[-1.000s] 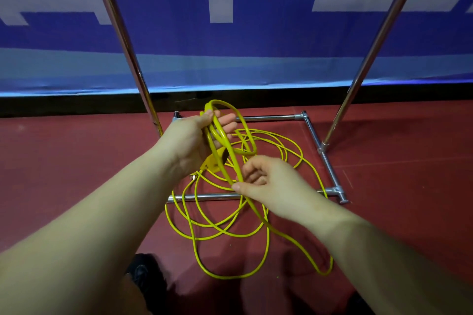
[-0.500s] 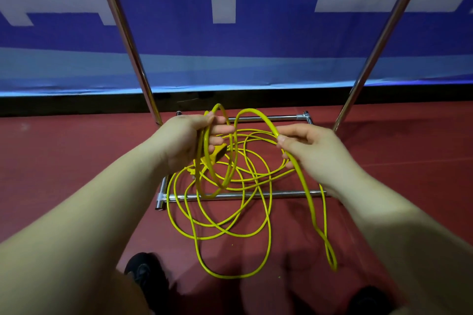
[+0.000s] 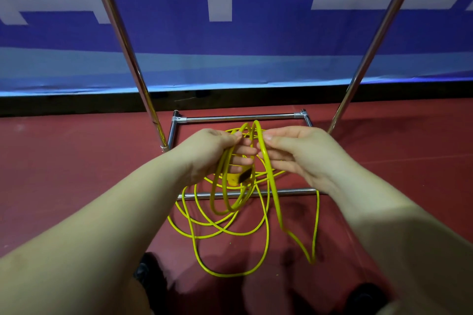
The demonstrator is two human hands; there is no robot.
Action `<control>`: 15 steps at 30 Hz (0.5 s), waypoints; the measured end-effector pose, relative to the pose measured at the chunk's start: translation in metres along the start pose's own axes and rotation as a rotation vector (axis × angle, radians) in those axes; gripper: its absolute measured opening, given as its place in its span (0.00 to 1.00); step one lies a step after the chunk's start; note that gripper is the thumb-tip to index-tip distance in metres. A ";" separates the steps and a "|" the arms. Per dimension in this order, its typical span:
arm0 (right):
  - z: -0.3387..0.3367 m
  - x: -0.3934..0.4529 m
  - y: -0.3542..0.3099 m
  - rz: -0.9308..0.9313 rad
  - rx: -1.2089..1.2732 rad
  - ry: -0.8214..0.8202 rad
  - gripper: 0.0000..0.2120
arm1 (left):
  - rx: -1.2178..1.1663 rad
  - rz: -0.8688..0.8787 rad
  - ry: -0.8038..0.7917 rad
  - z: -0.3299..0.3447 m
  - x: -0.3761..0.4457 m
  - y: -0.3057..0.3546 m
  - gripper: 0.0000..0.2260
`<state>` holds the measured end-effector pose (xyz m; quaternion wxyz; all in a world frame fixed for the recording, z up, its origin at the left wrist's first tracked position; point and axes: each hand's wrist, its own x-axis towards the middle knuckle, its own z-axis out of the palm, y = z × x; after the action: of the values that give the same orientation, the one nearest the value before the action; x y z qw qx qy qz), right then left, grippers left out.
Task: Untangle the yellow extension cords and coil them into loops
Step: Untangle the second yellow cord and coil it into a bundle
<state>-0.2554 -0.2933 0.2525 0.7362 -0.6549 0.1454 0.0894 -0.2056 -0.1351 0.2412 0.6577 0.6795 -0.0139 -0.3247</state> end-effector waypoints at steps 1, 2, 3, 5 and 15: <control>0.000 0.000 0.000 0.003 0.011 -0.031 0.06 | -0.003 0.003 -0.001 0.002 0.001 0.000 0.12; 0.001 0.000 0.001 0.004 0.004 -0.058 0.07 | -0.008 0.009 -0.002 0.004 0.001 -0.001 0.12; 0.002 0.000 0.002 0.002 -0.018 -0.075 0.09 | -0.011 0.018 0.001 0.006 0.002 -0.002 0.12; 0.005 -0.001 0.004 -0.013 -0.084 -0.077 0.11 | -0.010 0.034 0.010 0.010 0.004 -0.004 0.11; 0.006 -0.002 0.018 -0.147 -0.433 -0.033 0.08 | -0.252 0.050 0.087 0.016 0.011 0.005 0.12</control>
<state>-0.2622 -0.2846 0.2368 0.5852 -0.8049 0.0626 0.0753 -0.2027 -0.1544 0.2421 0.7456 0.6046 0.0387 -0.2776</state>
